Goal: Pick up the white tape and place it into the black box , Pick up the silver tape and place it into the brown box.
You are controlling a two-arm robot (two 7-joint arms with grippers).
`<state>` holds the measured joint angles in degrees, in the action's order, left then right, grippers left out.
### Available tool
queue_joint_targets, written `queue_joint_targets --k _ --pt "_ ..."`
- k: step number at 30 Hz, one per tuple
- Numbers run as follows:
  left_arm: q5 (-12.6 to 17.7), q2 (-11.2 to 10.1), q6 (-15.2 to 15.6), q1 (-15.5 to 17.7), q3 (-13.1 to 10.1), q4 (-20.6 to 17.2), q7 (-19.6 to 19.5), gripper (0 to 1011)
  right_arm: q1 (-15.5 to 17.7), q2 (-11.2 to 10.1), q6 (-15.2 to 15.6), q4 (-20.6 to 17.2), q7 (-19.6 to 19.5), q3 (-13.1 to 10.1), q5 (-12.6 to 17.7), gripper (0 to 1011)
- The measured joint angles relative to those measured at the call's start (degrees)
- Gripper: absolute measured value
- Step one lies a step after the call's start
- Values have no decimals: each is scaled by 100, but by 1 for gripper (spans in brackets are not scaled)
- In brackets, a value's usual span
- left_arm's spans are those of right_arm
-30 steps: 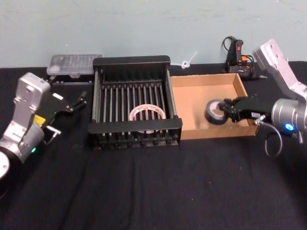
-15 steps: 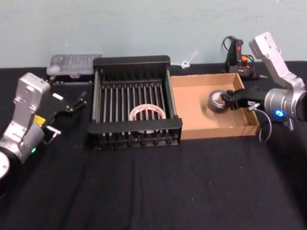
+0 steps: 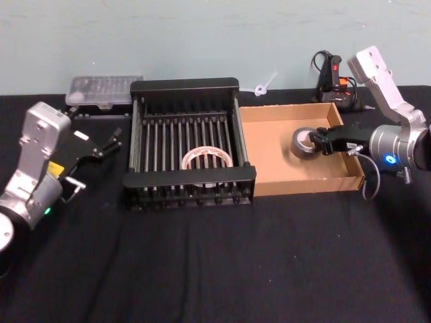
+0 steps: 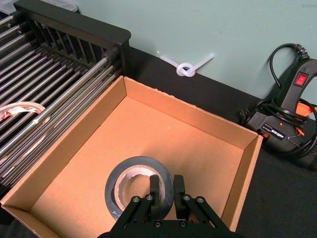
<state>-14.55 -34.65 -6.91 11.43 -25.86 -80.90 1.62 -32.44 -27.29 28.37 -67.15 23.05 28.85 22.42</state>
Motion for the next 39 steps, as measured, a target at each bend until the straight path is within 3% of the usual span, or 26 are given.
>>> queue_joint_targets --k 8,11,29,35,39 --pt "0 0 0 0 0 0 0 1001 11 -10 3 -23 -2 0 10 172" --pt "0 0 0 0 0 0 0 1001 12 -12 4 -28 -3 0 13 222" --pt "0 0 0 0 0 0 0 1001 21 -20 10 -43 -9 0 24 804" --pt "0 0 0 0 0 0 0 1001 22 -21 10 -45 -9 0 24 958" --pt "0 0 0 0 0 0 0 1001 21 -20 10 -45 -9 0 23 1002"
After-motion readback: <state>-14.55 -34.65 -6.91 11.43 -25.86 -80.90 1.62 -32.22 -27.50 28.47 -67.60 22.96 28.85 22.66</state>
